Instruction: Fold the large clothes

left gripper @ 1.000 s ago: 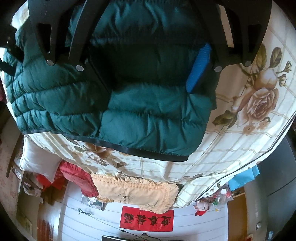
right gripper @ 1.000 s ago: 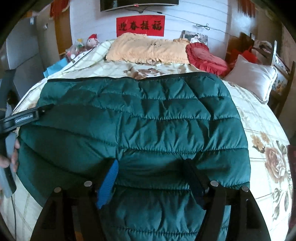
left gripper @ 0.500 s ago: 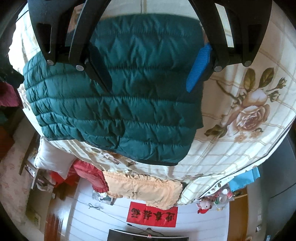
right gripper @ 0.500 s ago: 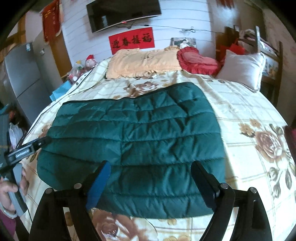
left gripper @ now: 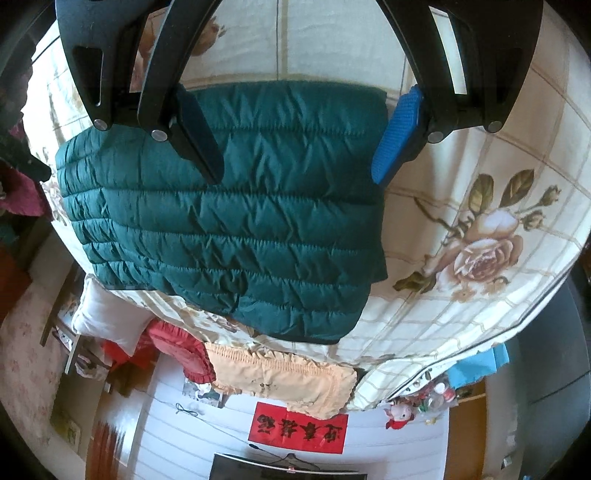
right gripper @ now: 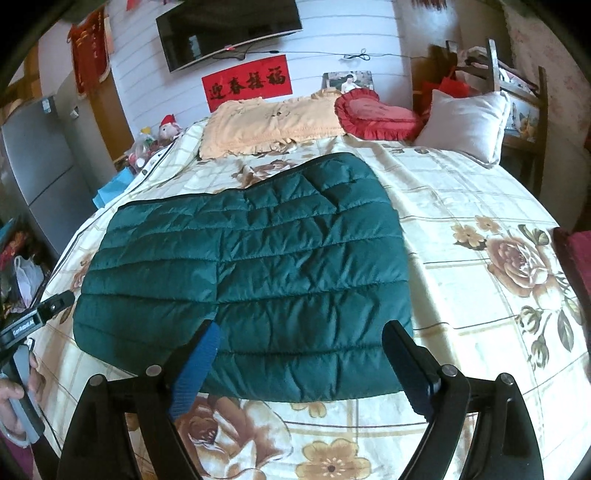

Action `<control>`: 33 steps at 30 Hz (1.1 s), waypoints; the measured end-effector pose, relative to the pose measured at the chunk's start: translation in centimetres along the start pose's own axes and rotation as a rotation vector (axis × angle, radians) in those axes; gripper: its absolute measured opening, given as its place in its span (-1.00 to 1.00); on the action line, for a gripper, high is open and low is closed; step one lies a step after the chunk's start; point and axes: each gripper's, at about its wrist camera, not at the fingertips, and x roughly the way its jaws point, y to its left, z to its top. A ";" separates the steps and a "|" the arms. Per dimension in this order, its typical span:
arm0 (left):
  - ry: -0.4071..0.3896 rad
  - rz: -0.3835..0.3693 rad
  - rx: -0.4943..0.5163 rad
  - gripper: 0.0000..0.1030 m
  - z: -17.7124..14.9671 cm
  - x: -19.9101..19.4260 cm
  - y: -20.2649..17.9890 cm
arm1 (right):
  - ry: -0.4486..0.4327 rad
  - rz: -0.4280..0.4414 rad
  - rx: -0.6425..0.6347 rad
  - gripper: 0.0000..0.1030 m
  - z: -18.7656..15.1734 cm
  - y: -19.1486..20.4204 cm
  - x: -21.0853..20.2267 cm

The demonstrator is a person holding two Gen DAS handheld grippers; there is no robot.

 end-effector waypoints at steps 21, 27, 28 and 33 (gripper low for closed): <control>0.110 -0.014 -0.114 0.60 -2.2 3.0 4.3 | 0.093 0.054 0.195 0.79 0.5 -7.4 6.9; 0.114 -0.022 -0.105 0.60 -2.2 3.2 4.3 | 0.060 0.048 0.054 -0.41 0.1 -3.7 4.0; 0.111 -0.025 -0.106 0.60 -2.2 3.1 4.4 | 0.057 0.054 0.043 -0.45 0.0 -3.3 3.3; 0.107 -0.031 -0.111 0.60 -2.2 3.1 4.6 | 0.055 0.058 0.039 -0.47 -0.4 -3.4 1.9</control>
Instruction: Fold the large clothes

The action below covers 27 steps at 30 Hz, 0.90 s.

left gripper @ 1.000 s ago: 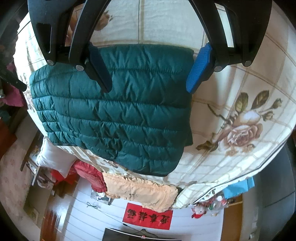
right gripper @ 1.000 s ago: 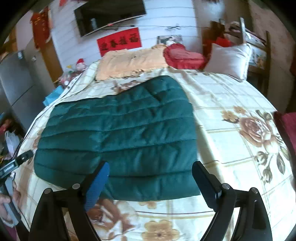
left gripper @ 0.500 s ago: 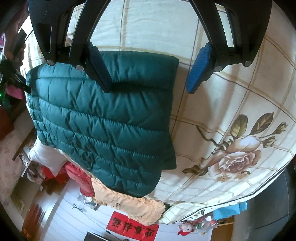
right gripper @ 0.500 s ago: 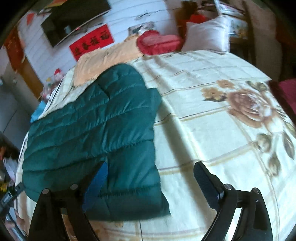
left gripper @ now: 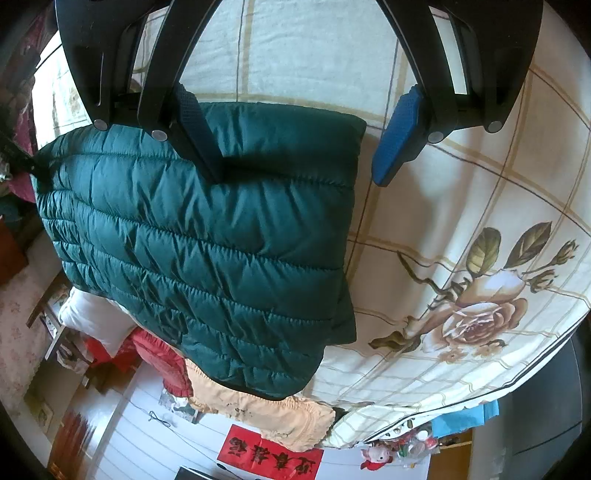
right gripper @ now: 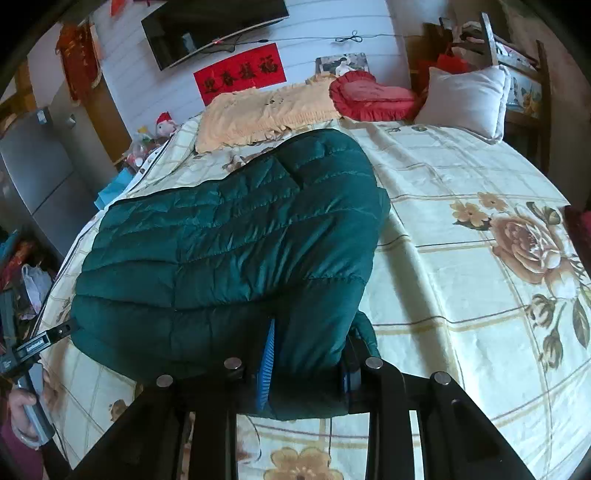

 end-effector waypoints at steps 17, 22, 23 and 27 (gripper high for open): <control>0.073 -0.212 -0.201 0.67 1.8 3.1 3.3 | 0.070 0.100 0.127 0.99 0.8 -2.7 6.1; 0.100 -0.239 -0.209 0.81 2.5 4.4 2.7 | 0.081 0.135 0.125 1.00 1.2 -1.6 7.1; 0.111 -0.243 -0.214 0.83 2.6 4.7 2.6 | 0.081 0.137 0.123 1.00 1.2 -1.4 7.2; 0.107 -0.238 -0.189 0.84 2.8 4.9 1.8 | 0.080 0.150 0.135 0.83 1.0 -1.0 7.2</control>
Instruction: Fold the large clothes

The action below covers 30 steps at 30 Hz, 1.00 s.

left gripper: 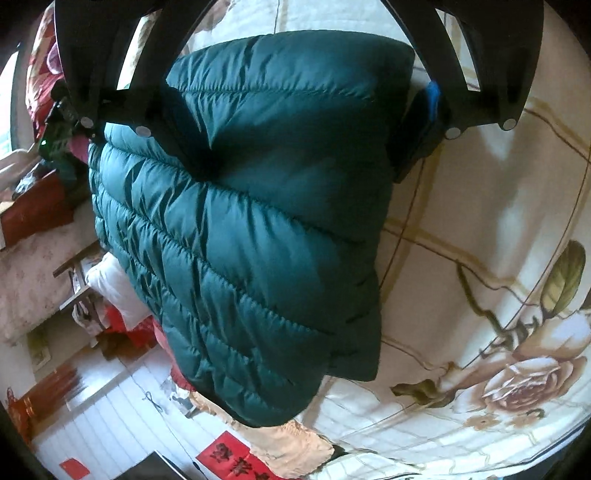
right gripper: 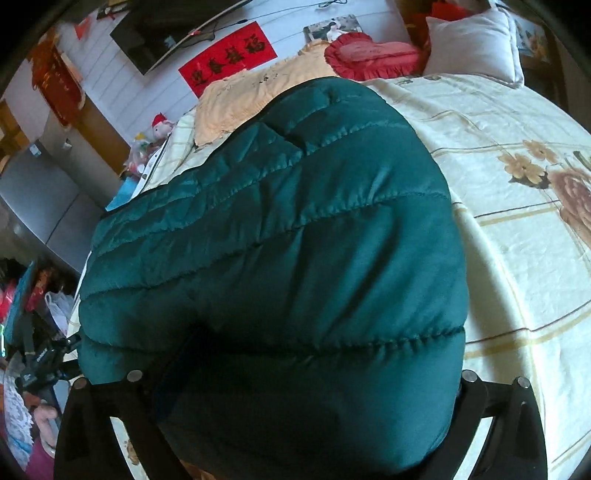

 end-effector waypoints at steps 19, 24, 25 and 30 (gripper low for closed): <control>0.024 0.030 0.223 0.20 -8.0 -8.6 -0.3 | -0.007 -0.044 -0.020 0.14 -6.7 3.0 -7.9; -0.032 0.117 0.163 0.28 -8.6 -9.7 -0.5 | -0.007 -0.122 0.030 0.27 -7.0 2.9 -8.1; -0.064 0.153 0.168 0.28 -8.8 -10.6 -1.1 | -0.031 -0.154 0.015 0.30 -7.0 3.6 -8.9; -0.205 0.280 0.271 0.28 -10.3 -14.0 -4.2 | -0.154 -0.252 -0.083 0.46 -7.1 7.0 -13.2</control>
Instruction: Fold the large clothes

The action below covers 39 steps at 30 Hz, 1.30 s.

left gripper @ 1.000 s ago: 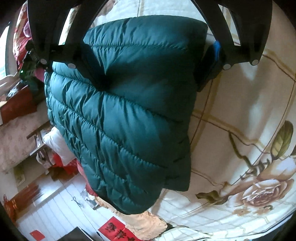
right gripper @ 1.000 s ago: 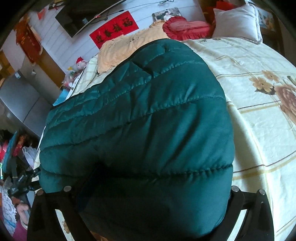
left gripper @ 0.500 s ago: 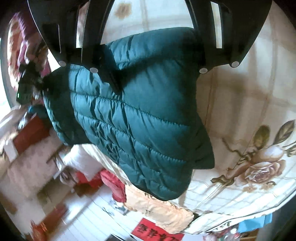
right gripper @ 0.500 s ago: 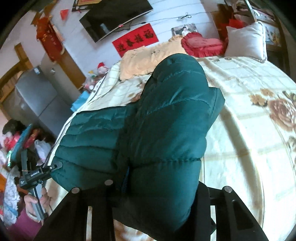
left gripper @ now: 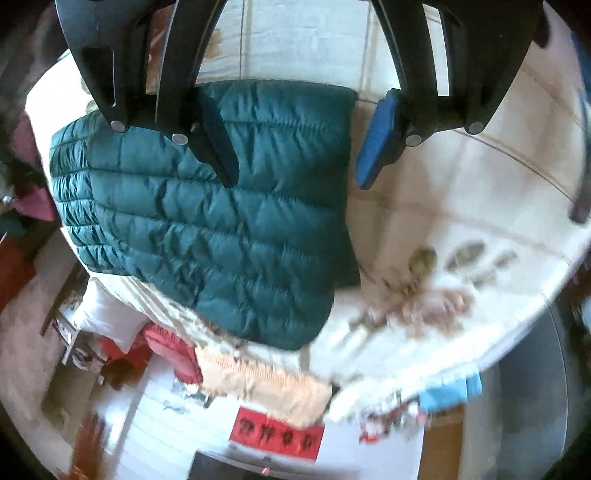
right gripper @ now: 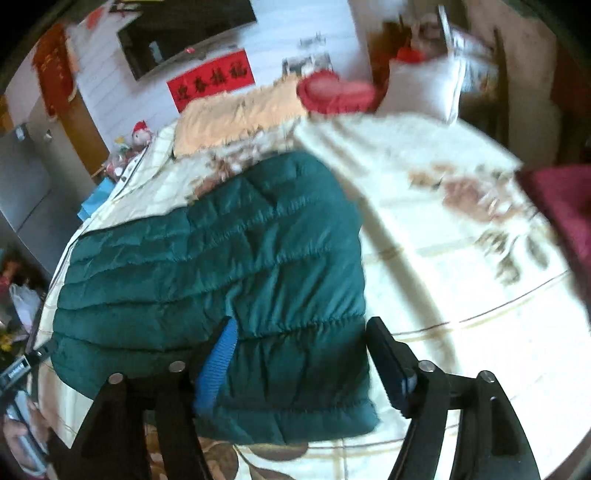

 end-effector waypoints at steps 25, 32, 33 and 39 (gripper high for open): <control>-0.092 0.120 0.109 0.28 -0.5 -1.5 -6.7 | -0.087 0.080 -0.217 0.57 -4.1 12.3 -1.5; -0.094 0.113 0.109 0.28 -0.5 -1.2 -6.9 | -0.098 0.054 -0.223 0.57 -4.3 12.8 -1.4; -0.094 0.117 0.110 0.28 -0.5 -1.1 -7.0 | -0.100 0.051 -0.222 0.57 -4.2 12.9 -1.3; -0.085 0.134 0.121 0.28 -0.4 -0.7 -7.3 | -0.097 0.062 -0.211 0.57 -4.2 12.8 -1.3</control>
